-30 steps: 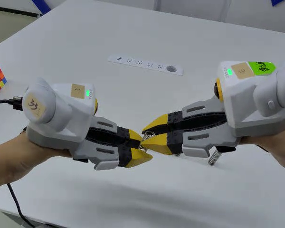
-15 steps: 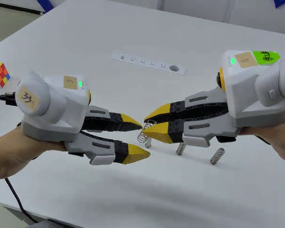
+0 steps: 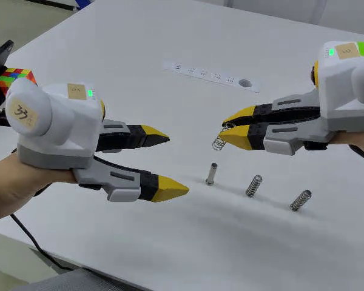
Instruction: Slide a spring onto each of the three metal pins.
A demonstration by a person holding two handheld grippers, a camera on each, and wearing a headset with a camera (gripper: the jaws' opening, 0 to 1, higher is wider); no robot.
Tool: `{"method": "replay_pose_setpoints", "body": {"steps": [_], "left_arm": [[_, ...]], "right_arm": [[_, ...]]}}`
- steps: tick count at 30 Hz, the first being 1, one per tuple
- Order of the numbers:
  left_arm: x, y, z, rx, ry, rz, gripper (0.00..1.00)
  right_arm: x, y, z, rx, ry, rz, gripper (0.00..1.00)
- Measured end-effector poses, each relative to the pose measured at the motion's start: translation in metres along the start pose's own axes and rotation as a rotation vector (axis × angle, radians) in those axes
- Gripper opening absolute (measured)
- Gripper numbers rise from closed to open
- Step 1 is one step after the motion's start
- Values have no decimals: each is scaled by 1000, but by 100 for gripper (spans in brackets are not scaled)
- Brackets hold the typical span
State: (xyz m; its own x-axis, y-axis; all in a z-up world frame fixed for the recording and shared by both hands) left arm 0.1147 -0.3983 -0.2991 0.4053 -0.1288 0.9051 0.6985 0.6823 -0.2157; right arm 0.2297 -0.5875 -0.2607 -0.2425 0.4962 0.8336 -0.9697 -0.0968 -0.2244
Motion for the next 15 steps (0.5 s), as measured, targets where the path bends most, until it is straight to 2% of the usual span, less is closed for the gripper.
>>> {"method": "replay_pose_setpoints", "body": {"steps": [2, 6, 8, 12, 15], "left_arm": [[-3, 4, 1, 33, 22, 1, 68], [-6, 9, 3, 46, 36, 5, 74], [-8, 13, 4, 56, 37, 11, 77], [-11, 17, 5, 72, 31, 37, 85], [-15, 19, 4, 84, 45, 42, 89]], "right_arm": [[-6, -2, -5, -4, 23, -8, 11], [-17, -5, -14, -20, 62, -39, 11], [-23, -6, -17, -30, 102, -28, 11], [-31, -7, -24, -22, 121, -45, 11], [-36, -8, -27, -24, 135, -47, 11]]}}
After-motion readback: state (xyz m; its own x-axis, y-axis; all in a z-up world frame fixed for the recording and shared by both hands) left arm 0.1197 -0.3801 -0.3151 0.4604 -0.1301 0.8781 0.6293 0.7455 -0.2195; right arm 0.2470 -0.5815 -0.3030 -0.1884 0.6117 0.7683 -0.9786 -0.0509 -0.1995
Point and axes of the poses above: the centre of the closed fingertips' face, and the gripper's own axes: z roughly backward along the fingers, y roughly to its left, x roughly out of its top, the point moved 10 cm from there along z, roughly backward along the fingers, and after that the axes turned 10 degrees about z, right-handed, at the moved point
